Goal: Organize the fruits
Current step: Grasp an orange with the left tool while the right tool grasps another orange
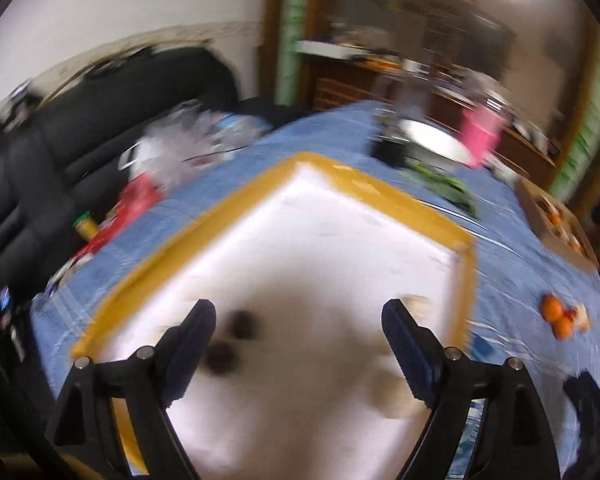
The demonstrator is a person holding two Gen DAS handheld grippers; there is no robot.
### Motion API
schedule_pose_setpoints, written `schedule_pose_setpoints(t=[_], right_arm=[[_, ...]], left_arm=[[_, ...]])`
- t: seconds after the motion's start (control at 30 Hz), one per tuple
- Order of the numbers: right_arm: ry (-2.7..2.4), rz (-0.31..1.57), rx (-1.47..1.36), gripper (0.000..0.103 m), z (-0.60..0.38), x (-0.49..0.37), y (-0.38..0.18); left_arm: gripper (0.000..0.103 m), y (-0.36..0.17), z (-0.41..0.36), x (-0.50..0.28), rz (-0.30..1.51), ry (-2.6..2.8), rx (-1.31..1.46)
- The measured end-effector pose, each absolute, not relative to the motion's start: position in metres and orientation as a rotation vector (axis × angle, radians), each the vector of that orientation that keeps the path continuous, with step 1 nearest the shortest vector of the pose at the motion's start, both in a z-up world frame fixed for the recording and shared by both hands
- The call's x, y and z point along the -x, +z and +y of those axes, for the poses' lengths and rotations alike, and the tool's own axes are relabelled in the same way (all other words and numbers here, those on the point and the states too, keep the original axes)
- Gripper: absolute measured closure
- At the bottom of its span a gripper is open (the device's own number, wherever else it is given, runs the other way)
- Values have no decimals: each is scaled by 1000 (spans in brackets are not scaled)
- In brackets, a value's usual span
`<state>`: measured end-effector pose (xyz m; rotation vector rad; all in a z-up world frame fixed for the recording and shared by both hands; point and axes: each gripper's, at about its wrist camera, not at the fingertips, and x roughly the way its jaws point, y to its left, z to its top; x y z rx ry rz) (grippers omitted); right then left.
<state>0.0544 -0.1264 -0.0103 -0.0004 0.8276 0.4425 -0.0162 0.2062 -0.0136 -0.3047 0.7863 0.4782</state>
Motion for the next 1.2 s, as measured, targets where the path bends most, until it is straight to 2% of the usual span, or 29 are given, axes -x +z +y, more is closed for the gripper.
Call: schedule_pose_setpoints(t=[0.13,0.27,0.33,0.43,0.5,0.87,0.93,1.0,1.03,1.07,1.1,1.13,1.2], right_arm=[[326,866,-39,25,-165,-85,-23],[311,886,-15,41,-168,-114,-28],[318,897,-7,45,-163,-131,-31],[334,926,13,62,-157,-152,-42],[355,926,21,68,-153,-158,-47],[310,868,-6,70,-214,-134,-29],[295,858,-27,70,-228,-129,-27],[287,851,-47,70,-235,-128,-25],[286,848,-61,70,-238,-128,-25],[288,849,-69,70,-240,-129,-26],[291,849,-71,70,-240,-129,-26],[294,851,-71,70,-240,-130,-27],[299,856,-70,70,-239,-130,-29]], left_arm=[[16,-14,152,-11,806,361,186],[16,-17,106,-39,822,272,99],[16,-18,92,-50,829,244,77],[16,-22,72,-63,840,215,43],[15,-25,61,-73,844,199,30],[16,-51,-27,-126,863,7,-25],[19,-56,-42,-137,861,-9,-46],[31,-62,-54,-150,868,-22,-57],[33,-64,-55,-155,876,-26,-51],[44,-68,-58,-161,893,-32,-45],[62,-72,-60,-166,917,-41,-43],[66,-72,-61,-168,905,-35,-48],[67,-72,-59,-168,908,-34,-42]])
